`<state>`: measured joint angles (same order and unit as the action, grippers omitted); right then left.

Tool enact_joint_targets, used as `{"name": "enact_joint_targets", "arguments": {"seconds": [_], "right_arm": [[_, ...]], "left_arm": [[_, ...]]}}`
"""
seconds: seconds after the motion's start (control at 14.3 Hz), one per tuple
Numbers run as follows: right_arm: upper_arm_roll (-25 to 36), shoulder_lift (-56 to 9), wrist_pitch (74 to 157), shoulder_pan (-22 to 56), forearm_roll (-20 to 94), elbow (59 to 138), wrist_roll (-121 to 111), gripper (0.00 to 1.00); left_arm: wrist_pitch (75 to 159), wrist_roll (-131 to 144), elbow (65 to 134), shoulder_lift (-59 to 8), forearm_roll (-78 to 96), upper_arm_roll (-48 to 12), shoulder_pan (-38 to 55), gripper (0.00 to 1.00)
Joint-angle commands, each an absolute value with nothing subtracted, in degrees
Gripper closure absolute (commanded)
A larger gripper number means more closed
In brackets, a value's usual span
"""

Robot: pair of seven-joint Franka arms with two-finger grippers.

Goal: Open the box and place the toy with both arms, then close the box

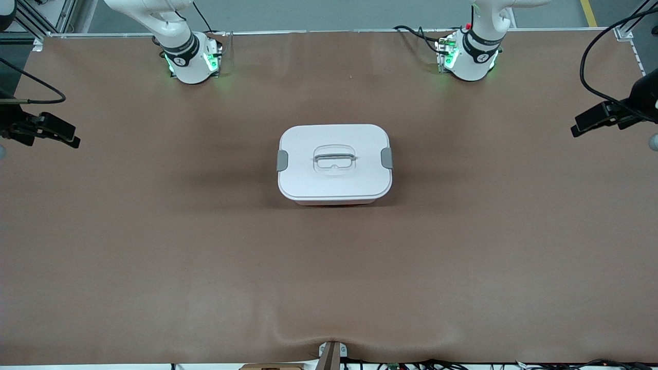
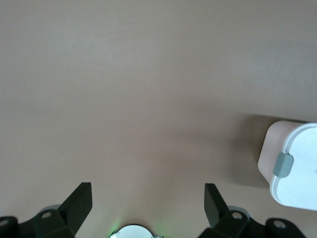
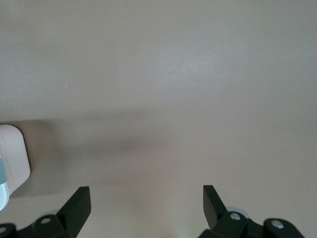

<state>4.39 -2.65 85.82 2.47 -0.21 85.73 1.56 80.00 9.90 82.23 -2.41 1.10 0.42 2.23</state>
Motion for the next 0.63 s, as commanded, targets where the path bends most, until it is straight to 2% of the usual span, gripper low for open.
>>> {"name": "enact_joint_targets", "arguments": {"seconds": [0.0,0.56], "right_arm": [[4.2,-3.0,85.1,2.4,-0.1,85.0,1.7,0.0],[4.2,-2.9,85.1,2.2,-0.1,85.1,1.6,0.0]], "left_arm": [[80.8,7.3,87.3,1.7,2.1,1.1,2.5,0.0],[85.4,3.9,89.1,1.3,1.4,1.0,2.5,0.0]]}}
